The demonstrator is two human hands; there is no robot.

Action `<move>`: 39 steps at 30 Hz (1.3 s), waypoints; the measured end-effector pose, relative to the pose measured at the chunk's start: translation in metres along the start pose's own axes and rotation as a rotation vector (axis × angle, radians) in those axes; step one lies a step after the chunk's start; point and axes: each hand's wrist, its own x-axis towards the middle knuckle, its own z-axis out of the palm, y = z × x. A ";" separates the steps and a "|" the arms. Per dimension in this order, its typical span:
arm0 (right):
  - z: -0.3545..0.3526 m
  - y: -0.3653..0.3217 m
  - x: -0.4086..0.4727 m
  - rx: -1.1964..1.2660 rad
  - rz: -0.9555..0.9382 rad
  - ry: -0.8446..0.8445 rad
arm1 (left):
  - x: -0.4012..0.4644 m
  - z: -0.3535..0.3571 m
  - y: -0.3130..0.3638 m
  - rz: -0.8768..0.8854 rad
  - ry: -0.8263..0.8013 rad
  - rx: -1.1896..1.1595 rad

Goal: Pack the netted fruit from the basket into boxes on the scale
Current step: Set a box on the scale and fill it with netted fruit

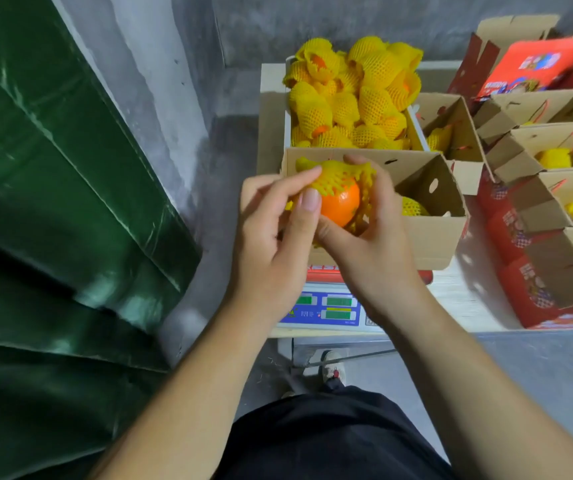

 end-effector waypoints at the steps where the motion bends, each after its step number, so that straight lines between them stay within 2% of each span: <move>1: 0.001 0.000 0.000 0.069 0.053 -0.022 | -0.001 0.002 -0.001 -0.017 -0.033 -0.038; 4: 0.002 0.000 0.007 0.500 0.278 -0.101 | -0.006 0.007 -0.004 -0.109 -0.080 -0.157; 5: 0.004 -0.002 0.008 0.551 0.291 -0.085 | -0.007 0.009 -0.004 -0.157 -0.080 -0.207; 8: 0.009 -0.002 0.013 0.480 0.276 0.046 | -0.010 0.012 -0.007 -0.197 -0.067 -0.288; 11: 0.004 0.003 0.032 0.470 0.235 0.110 | -0.005 0.009 -0.009 -0.202 -0.035 -0.394; 13: -0.009 0.006 0.052 0.211 0.111 0.186 | 0.003 0.005 -0.014 -0.247 0.008 -0.369; 15: -0.027 0.018 0.077 -0.216 -0.040 0.242 | 0.009 0.001 -0.021 -0.307 0.054 -0.337; 17: -0.044 0.037 0.100 -0.583 -0.066 0.198 | 0.013 -0.004 -0.026 -0.373 0.081 -0.330; 18: -0.051 0.047 0.109 -0.739 -0.052 0.108 | 0.014 -0.006 -0.030 -0.398 0.086 -0.326; 21: -0.058 0.068 0.130 -1.054 0.086 -0.389 | 0.017 -0.009 -0.039 -0.439 0.051 -0.273; 23: -0.053 0.070 0.136 -1.100 0.250 -0.482 | 0.017 -0.009 -0.044 -0.461 0.020 -0.230; 27: -0.054 0.070 0.132 -0.974 0.333 -0.453 | 0.017 -0.007 -0.047 -0.470 -0.016 -0.155; 29: -0.055 0.066 0.123 -0.989 0.261 -0.471 | 0.016 -0.005 -0.048 -0.458 -0.028 -0.137; 31: -0.046 0.060 0.109 -1.070 0.072 -0.467 | 0.015 -0.004 -0.048 -0.444 -0.029 -0.121; 33: -0.030 0.053 0.091 -1.040 -0.062 -0.428 | 0.015 -0.004 -0.049 -0.428 -0.024 -0.107; 35: -0.016 0.051 0.073 -0.992 -0.120 -0.426 | 0.014 -0.004 -0.049 -0.414 -0.029 -0.082; 39: -0.007 0.065 0.052 -1.259 -0.261 -0.424 | 0.010 -0.004 -0.051 -0.371 -0.077 0.035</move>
